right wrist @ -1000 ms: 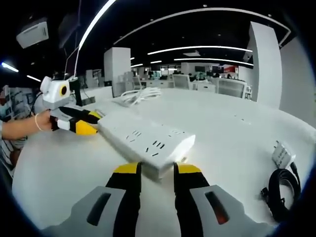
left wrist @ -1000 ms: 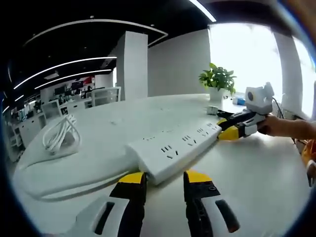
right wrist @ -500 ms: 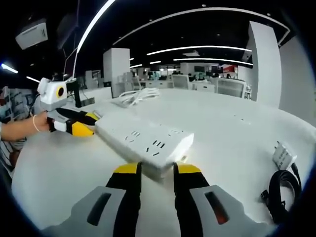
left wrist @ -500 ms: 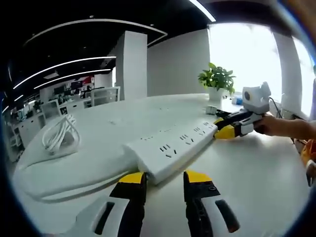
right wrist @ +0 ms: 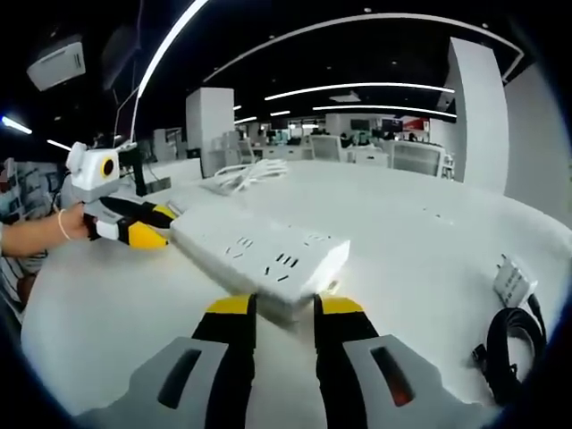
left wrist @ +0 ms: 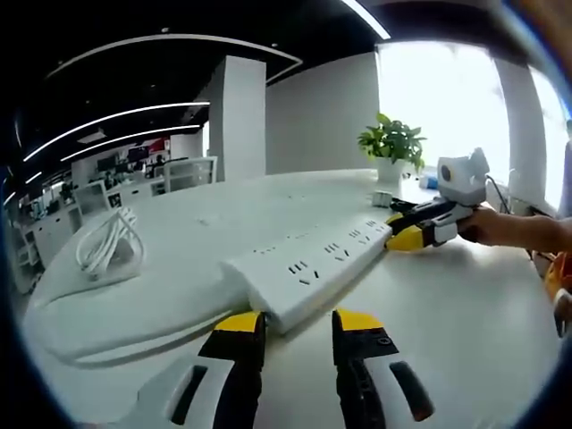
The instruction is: Straighten the power strip on the desk, plug the charger into it
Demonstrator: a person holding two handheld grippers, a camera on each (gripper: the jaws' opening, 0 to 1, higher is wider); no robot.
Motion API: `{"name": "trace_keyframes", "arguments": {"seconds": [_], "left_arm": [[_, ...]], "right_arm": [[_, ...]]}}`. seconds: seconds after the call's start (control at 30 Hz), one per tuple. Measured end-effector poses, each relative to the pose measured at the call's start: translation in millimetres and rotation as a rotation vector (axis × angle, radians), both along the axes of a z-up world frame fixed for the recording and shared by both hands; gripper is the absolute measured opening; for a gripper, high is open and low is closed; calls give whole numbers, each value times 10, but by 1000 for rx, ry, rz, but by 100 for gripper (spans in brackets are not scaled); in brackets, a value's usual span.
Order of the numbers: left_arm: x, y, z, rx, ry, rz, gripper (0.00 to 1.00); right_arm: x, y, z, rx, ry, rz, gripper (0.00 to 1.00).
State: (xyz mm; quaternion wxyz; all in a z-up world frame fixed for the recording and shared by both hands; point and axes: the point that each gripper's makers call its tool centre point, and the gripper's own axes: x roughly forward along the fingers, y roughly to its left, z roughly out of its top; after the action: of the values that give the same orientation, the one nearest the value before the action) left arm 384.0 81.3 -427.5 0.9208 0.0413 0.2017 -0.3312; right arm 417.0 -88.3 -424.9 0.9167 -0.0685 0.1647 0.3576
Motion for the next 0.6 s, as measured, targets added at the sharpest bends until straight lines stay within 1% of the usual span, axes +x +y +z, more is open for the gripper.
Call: {"name": "trace_keyframes", "arguments": {"seconds": [0.33, 0.5, 0.57, 0.6], "left_arm": [[9, 6, -2, 4, -3, -5, 30], [8, 7, -7, 17, -13, -13, 30], [18, 15, -3, 18, -18, -9, 28], [27, 27, 9, 27, -30, -4, 28]], "right_arm": [[7, -3, -3, -4, 0, -2, 24], [8, -6, -9, -1, -3, 2, 24], [11, -7, -10, -6, -8, 6, 24], [11, -8, -13, -13, -16, 11, 24]]}}
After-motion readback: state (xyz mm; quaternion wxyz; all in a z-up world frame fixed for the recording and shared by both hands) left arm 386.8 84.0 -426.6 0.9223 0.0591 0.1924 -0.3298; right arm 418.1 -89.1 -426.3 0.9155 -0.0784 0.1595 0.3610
